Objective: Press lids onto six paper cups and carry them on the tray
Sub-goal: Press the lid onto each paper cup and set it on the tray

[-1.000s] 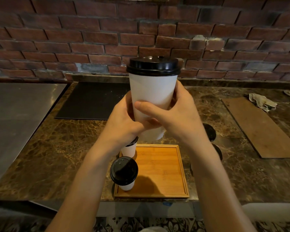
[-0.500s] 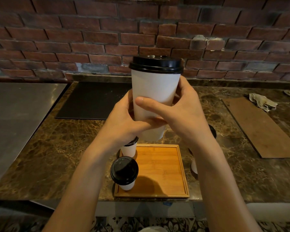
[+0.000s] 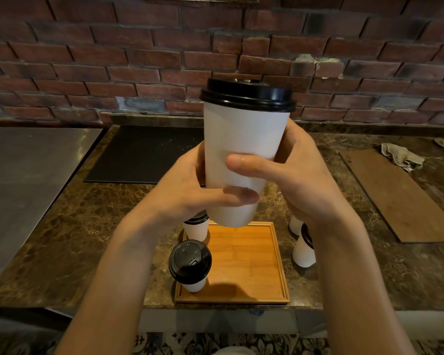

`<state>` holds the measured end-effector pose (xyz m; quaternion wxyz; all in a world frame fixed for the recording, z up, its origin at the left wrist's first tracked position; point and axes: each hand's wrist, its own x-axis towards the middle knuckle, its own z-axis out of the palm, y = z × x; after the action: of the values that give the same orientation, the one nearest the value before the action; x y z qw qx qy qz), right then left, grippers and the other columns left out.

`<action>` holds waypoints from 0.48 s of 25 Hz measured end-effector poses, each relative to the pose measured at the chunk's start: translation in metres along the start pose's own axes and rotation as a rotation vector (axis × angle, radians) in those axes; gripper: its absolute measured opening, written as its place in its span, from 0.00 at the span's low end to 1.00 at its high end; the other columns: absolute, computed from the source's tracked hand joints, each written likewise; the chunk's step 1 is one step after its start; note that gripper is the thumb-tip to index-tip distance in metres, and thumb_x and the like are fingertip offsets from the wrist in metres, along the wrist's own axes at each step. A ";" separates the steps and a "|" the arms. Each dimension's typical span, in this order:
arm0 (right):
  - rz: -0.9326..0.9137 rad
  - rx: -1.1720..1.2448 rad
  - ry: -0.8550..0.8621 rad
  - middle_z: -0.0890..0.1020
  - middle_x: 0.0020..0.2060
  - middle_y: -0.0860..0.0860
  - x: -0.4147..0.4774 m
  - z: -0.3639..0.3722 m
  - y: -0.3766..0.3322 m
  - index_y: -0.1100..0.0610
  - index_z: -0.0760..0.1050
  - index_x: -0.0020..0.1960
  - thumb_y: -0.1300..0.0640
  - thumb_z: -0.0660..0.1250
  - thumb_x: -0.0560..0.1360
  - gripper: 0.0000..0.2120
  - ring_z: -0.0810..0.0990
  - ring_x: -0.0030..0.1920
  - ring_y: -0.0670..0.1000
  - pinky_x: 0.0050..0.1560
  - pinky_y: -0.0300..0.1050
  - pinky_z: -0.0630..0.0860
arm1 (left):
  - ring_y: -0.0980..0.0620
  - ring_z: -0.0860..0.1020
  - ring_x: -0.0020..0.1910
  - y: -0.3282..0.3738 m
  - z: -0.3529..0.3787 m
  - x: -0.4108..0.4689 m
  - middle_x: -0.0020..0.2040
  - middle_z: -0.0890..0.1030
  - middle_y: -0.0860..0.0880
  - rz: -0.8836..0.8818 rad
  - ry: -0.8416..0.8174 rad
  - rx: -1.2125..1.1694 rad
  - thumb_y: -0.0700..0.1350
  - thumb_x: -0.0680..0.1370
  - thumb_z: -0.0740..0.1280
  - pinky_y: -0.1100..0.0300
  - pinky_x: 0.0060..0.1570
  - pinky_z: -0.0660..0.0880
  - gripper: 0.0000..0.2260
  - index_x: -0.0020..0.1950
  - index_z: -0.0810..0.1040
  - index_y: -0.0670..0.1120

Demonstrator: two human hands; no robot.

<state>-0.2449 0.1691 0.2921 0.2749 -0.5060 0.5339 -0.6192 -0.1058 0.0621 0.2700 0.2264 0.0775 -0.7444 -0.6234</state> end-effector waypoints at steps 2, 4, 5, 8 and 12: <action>-0.004 0.012 -0.055 0.81 0.55 0.49 -0.001 -0.003 -0.001 0.56 0.70 0.67 0.50 0.76 0.62 0.35 0.81 0.57 0.50 0.50 0.42 0.79 | 0.53 0.79 0.56 0.002 0.001 0.000 0.56 0.80 0.55 0.022 -0.047 -0.027 0.46 0.63 0.74 0.62 0.50 0.77 0.29 0.63 0.72 0.53; -0.005 0.028 -0.095 0.82 0.55 0.49 -0.001 -0.005 -0.002 0.56 0.70 0.66 0.52 0.76 0.63 0.35 0.81 0.58 0.51 0.51 0.43 0.79 | 0.53 0.79 0.56 0.003 0.001 0.000 0.55 0.80 0.56 0.043 -0.092 -0.059 0.43 0.64 0.73 0.62 0.49 0.77 0.27 0.62 0.72 0.53; -0.002 0.038 -0.111 0.82 0.55 0.50 -0.001 -0.006 -0.002 0.57 0.70 0.66 0.52 0.76 0.63 0.34 0.81 0.58 0.52 0.51 0.44 0.79 | 0.53 0.79 0.56 0.003 0.001 0.000 0.55 0.80 0.56 0.047 -0.110 -0.072 0.41 0.65 0.73 0.63 0.49 0.77 0.27 0.62 0.72 0.52; 0.013 0.063 -0.156 0.81 0.55 0.50 -0.001 -0.008 -0.002 0.59 0.69 0.66 0.54 0.75 0.63 0.33 0.81 0.58 0.53 0.51 0.44 0.78 | 0.53 0.78 0.57 0.000 0.002 0.000 0.55 0.79 0.56 0.036 -0.130 -0.092 0.40 0.65 0.72 0.62 0.49 0.77 0.27 0.63 0.72 0.52; 0.045 0.050 -0.152 0.82 0.54 0.49 -0.002 -0.006 0.000 0.59 0.70 0.66 0.54 0.75 0.64 0.33 0.81 0.57 0.51 0.50 0.42 0.78 | 0.53 0.79 0.57 -0.005 0.001 0.000 0.55 0.80 0.55 0.004 -0.093 -0.107 0.41 0.65 0.73 0.63 0.49 0.77 0.27 0.63 0.72 0.53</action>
<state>-0.2501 0.1732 0.2924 0.3412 -0.5325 0.5070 -0.5857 -0.1070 0.0623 0.2653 0.1966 0.0348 -0.7198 -0.6649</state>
